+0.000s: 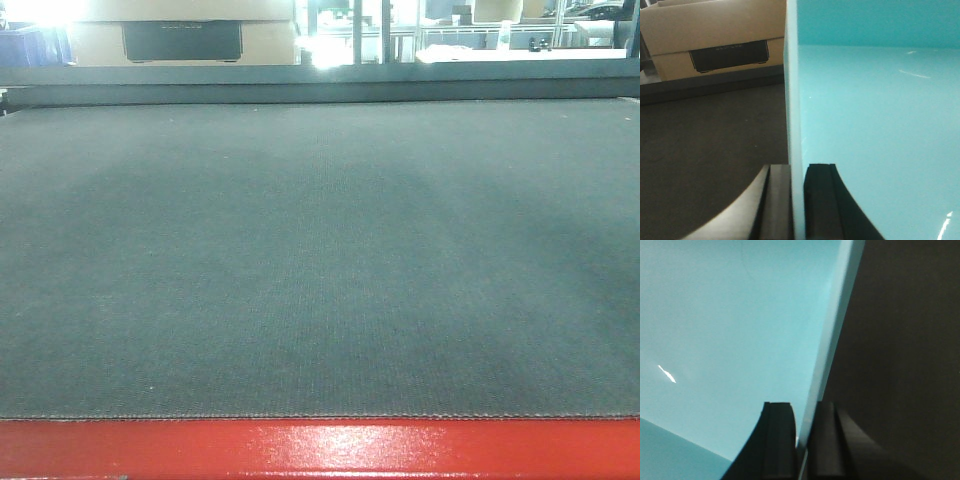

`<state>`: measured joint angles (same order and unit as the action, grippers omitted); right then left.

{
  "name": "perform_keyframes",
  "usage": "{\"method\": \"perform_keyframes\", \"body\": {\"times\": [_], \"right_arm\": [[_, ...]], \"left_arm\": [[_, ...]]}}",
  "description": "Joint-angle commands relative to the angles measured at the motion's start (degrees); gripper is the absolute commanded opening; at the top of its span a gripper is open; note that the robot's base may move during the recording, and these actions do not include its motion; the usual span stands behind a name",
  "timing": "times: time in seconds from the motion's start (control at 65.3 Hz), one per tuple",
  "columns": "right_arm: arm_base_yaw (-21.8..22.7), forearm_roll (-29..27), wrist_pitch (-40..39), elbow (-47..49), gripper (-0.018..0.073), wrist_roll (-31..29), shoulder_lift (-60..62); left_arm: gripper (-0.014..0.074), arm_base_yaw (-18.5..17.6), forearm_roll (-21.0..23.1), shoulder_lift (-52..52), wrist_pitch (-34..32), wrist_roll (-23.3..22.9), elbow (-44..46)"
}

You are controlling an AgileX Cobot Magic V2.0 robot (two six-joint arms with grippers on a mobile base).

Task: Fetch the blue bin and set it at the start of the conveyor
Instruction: 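Drive up to the red conveyor holding the teal bin above the belt, then lower the teal bin onto the belt and open both grippers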

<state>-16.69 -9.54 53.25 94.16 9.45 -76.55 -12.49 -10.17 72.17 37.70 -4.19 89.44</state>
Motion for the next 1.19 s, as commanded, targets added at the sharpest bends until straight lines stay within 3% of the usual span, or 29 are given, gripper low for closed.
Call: {"method": "perform_keyframes", "body": {"times": [0.0, 0.306, 0.751, 0.873, 1.026, 1.18], "right_arm": [[1.5, 8.1, 1.5, 0.4, -0.0152, -1.3, 1.1], [1.5, 8.1, 1.1, 0.4, -0.0152, -1.3, 1.1], [1.5, 8.0, -7.3, 0.4, -0.0152, -1.3, 1.1], [1.7, 8.6, -7.0, 0.4, -0.0152, -1.3, 1.1], [1.7, 12.5, -3.0, 0.4, -0.0152, -1.3, -1.7], [2.6, 13.2, 0.8, 0.3, -0.0152, -1.3, -7.1]], "left_arm": [[-0.0111, 1.2, -7.2, -0.9, -2.8, 0.6, 0.4], [-0.0111, 1.2, -7.2, -0.9, -2.8, 0.6, 0.4], [-0.0111, 1.2, -6.8, -0.9, -2.9, 0.6, 0.4], [-0.0111, 1.2, -1.9, -0.9, -1.8, 0.6, 0.4], [-0.0111, 1.2, 5.7, 2.1, 4.8, 0.6, 0.4], [-0.0111, 1.2, 7.5, 8.2, 9.1, 0.6, 0.4]]}}
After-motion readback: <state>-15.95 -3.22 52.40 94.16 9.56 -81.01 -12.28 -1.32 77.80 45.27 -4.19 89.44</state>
